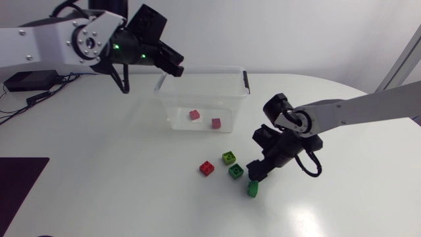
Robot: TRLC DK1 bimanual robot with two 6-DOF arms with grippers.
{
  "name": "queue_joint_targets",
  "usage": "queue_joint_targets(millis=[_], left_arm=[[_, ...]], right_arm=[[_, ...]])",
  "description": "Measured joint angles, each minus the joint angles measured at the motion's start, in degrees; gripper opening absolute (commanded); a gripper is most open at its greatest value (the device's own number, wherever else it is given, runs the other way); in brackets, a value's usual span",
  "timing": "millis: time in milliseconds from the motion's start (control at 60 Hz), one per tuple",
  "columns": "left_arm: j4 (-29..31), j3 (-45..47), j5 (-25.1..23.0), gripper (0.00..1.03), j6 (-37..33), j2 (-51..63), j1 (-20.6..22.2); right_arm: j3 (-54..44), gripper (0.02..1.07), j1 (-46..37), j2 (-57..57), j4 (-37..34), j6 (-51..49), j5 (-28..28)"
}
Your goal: Place the duplo bricks in the container
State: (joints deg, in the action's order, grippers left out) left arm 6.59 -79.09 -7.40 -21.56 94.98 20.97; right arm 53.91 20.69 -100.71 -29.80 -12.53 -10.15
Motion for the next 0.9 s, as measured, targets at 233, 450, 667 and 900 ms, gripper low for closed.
queue_joint_targets(millis=[233, 450, 667, 900], left_arm=[[-5.6, -4.9, 3.7, 0.33, 1.0, 11.6, 0.5], [-6.6, -9.7, 5.0, 0.98, 2.5, 17.4, 0.1], [-5.9, -5.3, 4.8, 0.98, 3.8, 12.8, 0.5], [-0.7, 10.1, 2.2, 0.98, 3.5, -3.4, 6.3]], right_arm=[[-0.7, 0.28, 1.9, -0.1, 0.0, 0.6, 1.4], [-1.0, 0.28, 0.9, 7.7, -6.1, 0.6, 2.3], [9.3, 0.28, -1.8, 14.7, -12.7, 0.6, 2.5], [24.2, 0.28, -1.7, 13.4, -12.3, 2.3, 2.8]])
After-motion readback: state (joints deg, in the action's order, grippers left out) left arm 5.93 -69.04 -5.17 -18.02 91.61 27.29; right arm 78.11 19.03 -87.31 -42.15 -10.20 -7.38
